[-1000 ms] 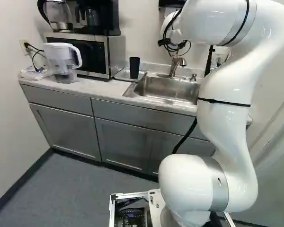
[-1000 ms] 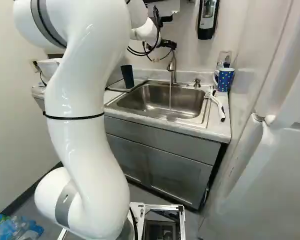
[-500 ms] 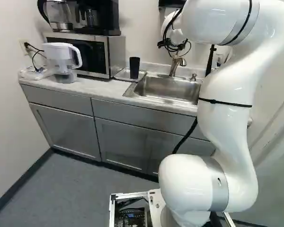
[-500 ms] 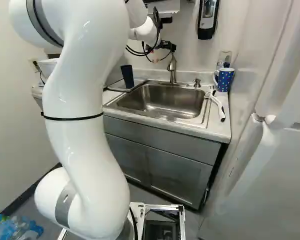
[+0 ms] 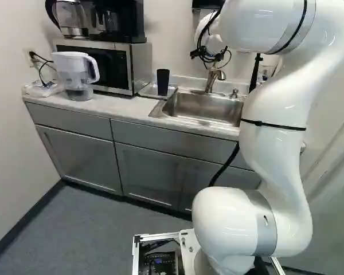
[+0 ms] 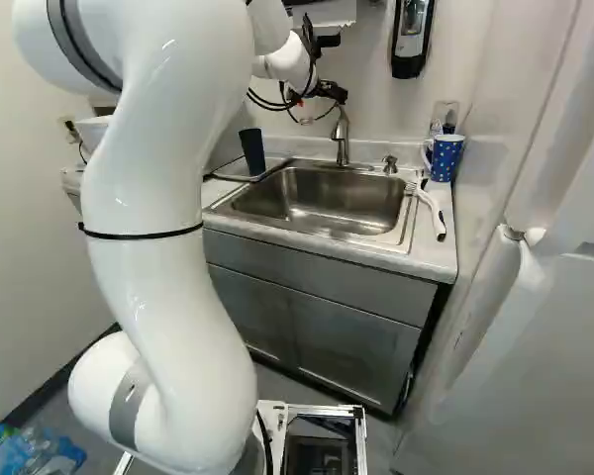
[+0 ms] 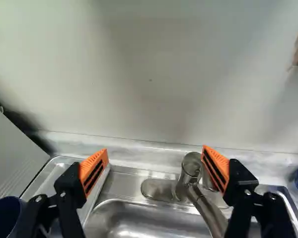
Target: Rinse the cup and place it in the tray
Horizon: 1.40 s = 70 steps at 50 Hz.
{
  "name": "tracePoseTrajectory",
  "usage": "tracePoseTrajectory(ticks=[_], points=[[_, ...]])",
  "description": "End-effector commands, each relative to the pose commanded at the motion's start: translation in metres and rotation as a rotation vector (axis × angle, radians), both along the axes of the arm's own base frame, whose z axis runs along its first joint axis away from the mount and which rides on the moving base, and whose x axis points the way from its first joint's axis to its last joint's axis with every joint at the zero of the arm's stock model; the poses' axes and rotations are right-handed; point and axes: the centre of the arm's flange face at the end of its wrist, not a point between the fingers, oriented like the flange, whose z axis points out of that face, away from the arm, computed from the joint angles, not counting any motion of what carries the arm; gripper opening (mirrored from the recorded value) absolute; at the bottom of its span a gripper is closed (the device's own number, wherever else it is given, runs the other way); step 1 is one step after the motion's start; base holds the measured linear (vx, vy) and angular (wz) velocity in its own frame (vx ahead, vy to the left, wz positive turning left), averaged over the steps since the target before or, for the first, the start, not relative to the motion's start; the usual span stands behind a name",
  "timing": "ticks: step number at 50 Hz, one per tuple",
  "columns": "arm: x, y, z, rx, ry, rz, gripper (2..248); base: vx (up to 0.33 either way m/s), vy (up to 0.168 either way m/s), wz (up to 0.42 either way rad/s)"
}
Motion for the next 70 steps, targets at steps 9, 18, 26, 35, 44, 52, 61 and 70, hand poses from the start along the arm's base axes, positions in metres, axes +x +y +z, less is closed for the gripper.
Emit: tracePoseTrajectory(ticks=[9, 18, 26, 35, 44, 52, 61, 70], points=[[0.0, 0.001, 0.007, -0.017, -0.075, -0.008, 247, 0.0, 0.0, 0.0], [-0.007, 0.01, 0.016, -0.032, -0.159, -0.008, 247, 0.0, 0.0, 0.0], [-0.017, 0.021, 0.021, -0.037, -0.192, 0.001, 247, 0.0, 0.0, 0.0], [-0.031, 0.032, 0.022, -0.035, -0.187, 0.014, 247, 0.0, 0.0, 0.0], [-0.046, 0.039, 0.023, -0.033, -0.179, 0.024, 247, 0.0, 0.0, 0.0], [-0.059, 0.046, 0.022, -0.027, -0.154, 0.035, 247, 0.0, 0.0, 0.0], [-0.07, 0.054, 0.019, -0.018, -0.111, 0.049, 247, 0.0, 0.0, 0.0], [-0.082, 0.062, 0.015, -0.008, -0.063, 0.065, 247, 0.0, 0.0, 0.0]])
